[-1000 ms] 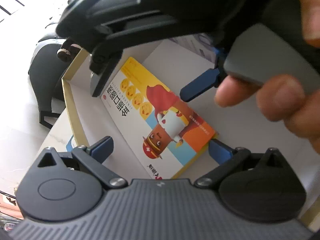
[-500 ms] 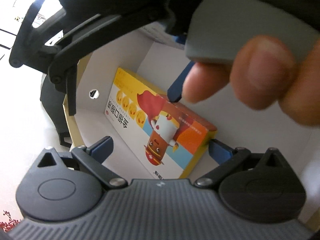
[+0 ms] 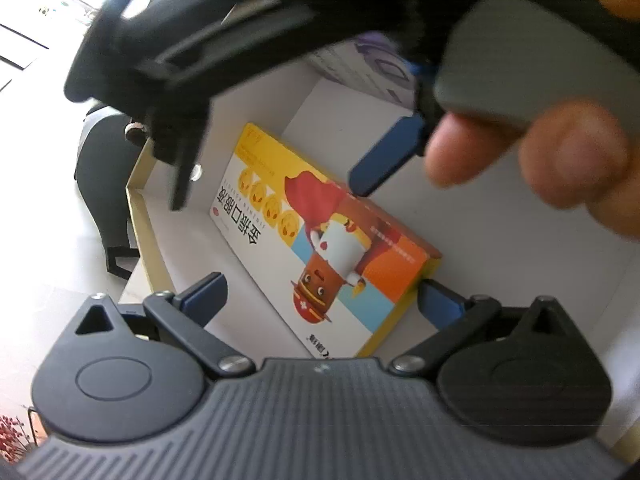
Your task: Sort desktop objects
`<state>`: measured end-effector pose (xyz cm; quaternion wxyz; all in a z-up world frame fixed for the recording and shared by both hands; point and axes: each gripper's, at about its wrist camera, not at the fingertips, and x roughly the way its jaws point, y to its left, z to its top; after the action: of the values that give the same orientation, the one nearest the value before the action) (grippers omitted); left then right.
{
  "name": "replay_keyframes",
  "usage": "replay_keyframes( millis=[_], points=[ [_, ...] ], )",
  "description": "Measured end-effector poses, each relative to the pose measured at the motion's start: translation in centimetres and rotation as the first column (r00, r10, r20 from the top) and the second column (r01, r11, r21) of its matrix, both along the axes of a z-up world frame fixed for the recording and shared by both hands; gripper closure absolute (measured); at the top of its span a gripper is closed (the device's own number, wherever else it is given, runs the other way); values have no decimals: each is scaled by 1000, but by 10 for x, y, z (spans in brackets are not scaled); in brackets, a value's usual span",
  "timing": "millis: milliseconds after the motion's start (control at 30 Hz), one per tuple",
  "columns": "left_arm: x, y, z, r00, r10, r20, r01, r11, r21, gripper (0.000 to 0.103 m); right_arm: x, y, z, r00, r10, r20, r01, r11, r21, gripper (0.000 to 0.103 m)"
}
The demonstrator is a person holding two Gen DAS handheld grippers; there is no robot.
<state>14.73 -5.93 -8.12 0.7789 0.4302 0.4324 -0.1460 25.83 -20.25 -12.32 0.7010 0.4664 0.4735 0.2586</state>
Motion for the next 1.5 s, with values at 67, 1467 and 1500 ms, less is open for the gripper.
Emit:
replay_keyframes(
  millis=[67, 1467, 1500],
  points=[
    [-2, 2, 1, 1000, 4, 0, -4, 1000, -2, 0, 0, 2, -1, 1000, -1, -5, 1, 1000, -25, 7],
    [19, 80, 94, 990, 48, -131, -112, 835, -539, 0, -1, 62, 36, 987, 159, -8, -152, 928, -341, 74],
    [25, 84, 95, 990, 54, -131, -118, 825, -553, 0, 1, 65, 38, 986, 164, -5, -155, 921, -358, 74]
  ],
)
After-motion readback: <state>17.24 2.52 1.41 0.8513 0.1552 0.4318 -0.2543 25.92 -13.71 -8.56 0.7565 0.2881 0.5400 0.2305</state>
